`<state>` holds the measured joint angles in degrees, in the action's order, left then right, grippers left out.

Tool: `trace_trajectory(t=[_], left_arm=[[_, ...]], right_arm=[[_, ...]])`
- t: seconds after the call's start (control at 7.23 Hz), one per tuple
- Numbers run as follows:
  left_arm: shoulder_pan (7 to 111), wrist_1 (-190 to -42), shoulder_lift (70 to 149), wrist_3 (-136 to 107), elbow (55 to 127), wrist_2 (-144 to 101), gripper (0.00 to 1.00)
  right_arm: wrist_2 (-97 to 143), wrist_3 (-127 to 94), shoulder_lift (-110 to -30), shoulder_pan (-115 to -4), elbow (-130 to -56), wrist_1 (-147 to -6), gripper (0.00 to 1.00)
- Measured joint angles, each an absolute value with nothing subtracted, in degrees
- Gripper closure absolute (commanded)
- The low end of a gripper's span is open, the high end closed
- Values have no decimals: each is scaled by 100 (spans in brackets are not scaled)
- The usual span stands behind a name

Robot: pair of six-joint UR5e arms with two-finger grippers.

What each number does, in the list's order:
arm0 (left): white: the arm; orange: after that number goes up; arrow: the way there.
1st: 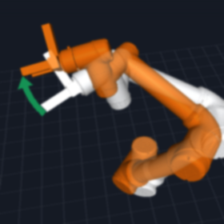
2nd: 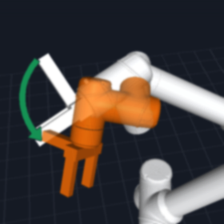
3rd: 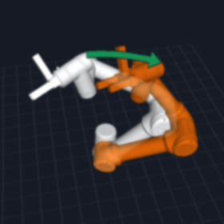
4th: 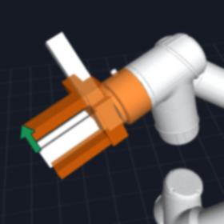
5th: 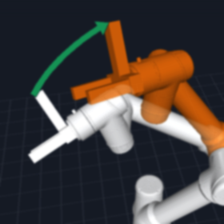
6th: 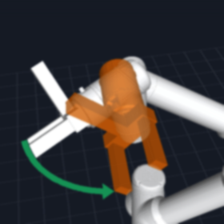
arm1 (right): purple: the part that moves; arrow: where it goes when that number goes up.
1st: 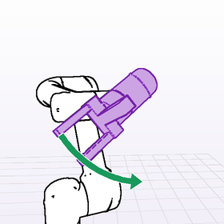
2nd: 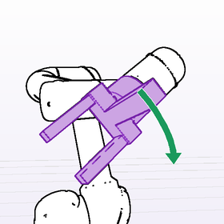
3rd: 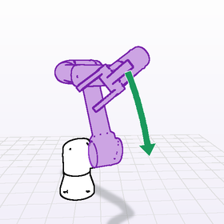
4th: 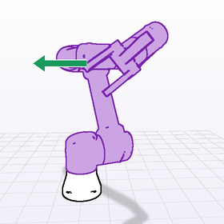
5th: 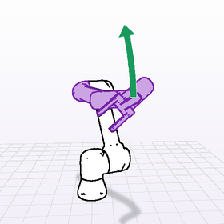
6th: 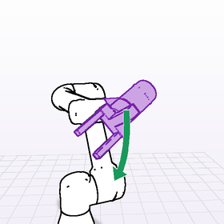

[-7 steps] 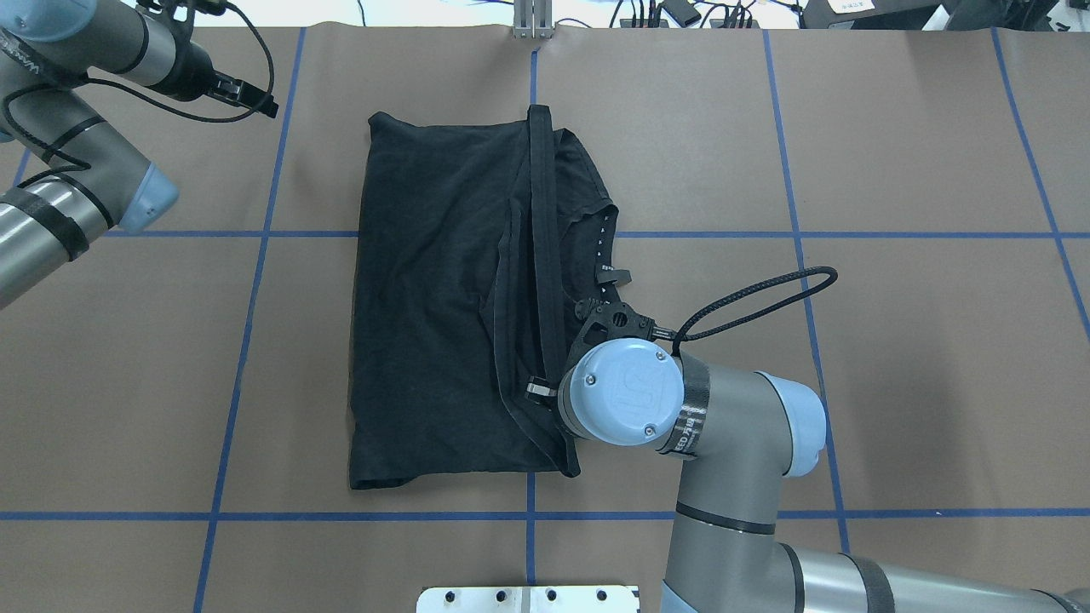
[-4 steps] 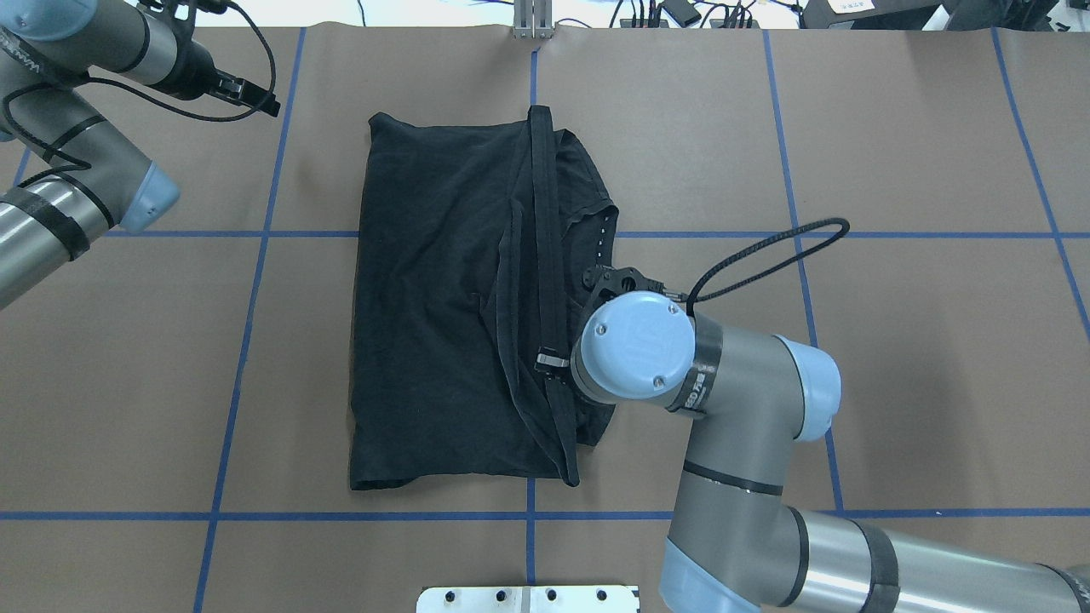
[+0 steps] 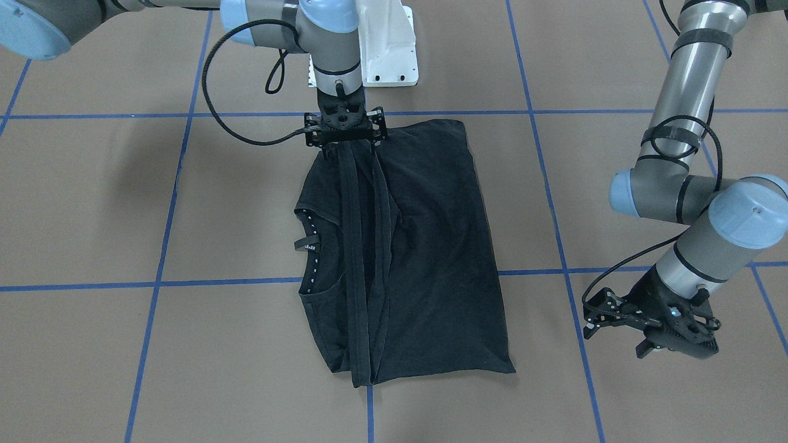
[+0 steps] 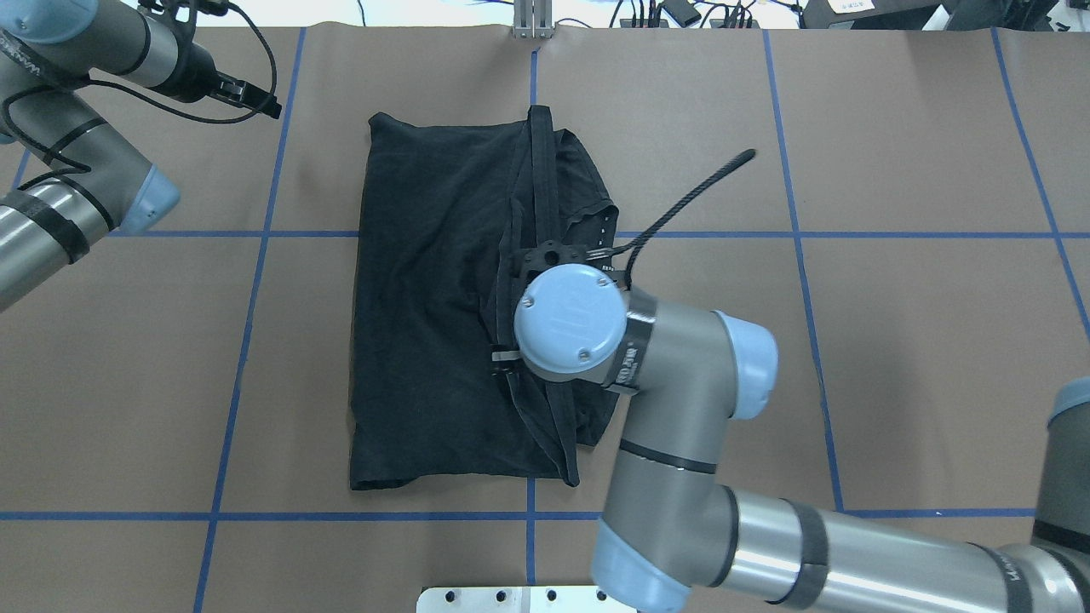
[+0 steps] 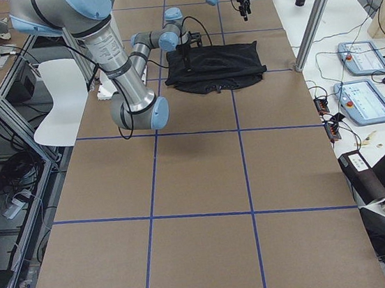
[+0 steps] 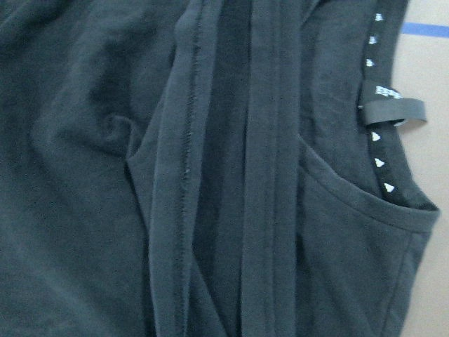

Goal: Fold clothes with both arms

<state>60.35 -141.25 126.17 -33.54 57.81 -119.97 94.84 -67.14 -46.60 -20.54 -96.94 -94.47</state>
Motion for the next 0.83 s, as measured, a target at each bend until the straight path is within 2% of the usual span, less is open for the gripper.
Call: trace_trajectory(t=[0.28,0.69,0.83], left_arm=[[6024,-14124,12613,-3357,5783,-11997,0],[6015,-14124,12607,-3357,5776,-11997,0],[6013,-14124,12605,-3357,5775,-11997,0]], right_arm=[[9339,-6037,-4421,-1798,-9354,-9521,33],[9288,-5695,-4397,-1593,-9311,-9679,84],[9284,-5614,-4391,-1588,-9310,-9743,94]])
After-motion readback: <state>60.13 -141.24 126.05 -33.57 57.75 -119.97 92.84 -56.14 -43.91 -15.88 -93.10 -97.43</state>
